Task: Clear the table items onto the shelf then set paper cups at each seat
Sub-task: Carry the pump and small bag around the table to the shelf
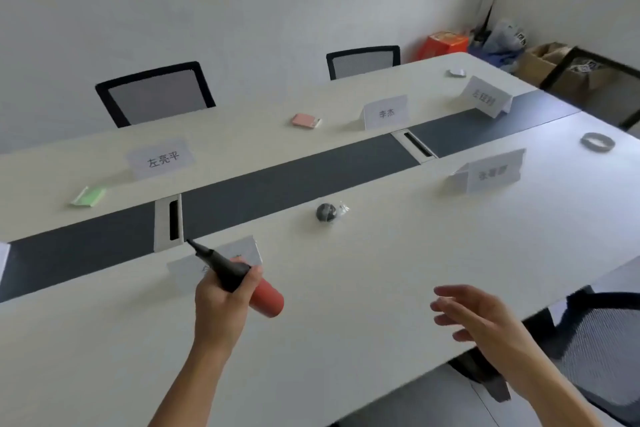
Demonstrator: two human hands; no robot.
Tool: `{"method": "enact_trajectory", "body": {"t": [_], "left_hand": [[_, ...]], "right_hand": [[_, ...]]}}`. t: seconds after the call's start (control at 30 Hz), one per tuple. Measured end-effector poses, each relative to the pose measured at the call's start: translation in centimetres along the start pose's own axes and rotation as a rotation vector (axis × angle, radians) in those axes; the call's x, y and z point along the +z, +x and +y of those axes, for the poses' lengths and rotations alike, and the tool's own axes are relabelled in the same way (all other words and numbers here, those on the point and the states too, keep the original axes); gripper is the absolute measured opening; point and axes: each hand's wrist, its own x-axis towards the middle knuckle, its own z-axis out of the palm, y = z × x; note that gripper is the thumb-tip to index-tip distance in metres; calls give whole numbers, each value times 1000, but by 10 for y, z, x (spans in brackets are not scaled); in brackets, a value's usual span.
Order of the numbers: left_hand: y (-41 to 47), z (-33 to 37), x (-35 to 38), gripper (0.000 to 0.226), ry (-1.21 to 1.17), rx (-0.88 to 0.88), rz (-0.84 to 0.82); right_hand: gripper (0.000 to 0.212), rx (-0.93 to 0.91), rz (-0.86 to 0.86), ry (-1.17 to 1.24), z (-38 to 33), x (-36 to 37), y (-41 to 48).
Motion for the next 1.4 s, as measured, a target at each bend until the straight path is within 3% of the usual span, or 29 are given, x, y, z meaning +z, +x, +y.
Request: {"method": "enact_trajectory", "body": {"t": [0.17,0.3,0.4,0.63,0.8,0.93,1.03,1.17,1.27,1.4], "left_hand": [[36,2,8,27,21,-39,15],[52,-16,0,29,69,-140,131],[49,-24,-7,28,131,-222,247],[49,-40,-16,25,190,-378,508],[48,-45,-6,23,144,-447,558],[51,-44,0,20,185,-455,491],[59,-31,2,20,194,-418,412],[68,-13,-2,21,233,-349,248],[66,-3,-2,18,274,-294,59],[54,1,1,36,331,-257,-124]], "right_hand": [[14,-19,-108,-112,-34,27,78],[22,-47,-170,-246,-45,66,173],[31,-134,-173,-481,-44,106,244],[76,-307,-250,-965,-19,194,368],[57,-409,-214,-1169,11,217,387],[43,-419,-227,-1067,6,205,381],[37,-228,-282,-965,-3,182,369],[26,93,-359,-523,-21,143,327],[31,141,-350,-337,-32,105,272],[26,170,-287,-116,-28,53,194]]}}
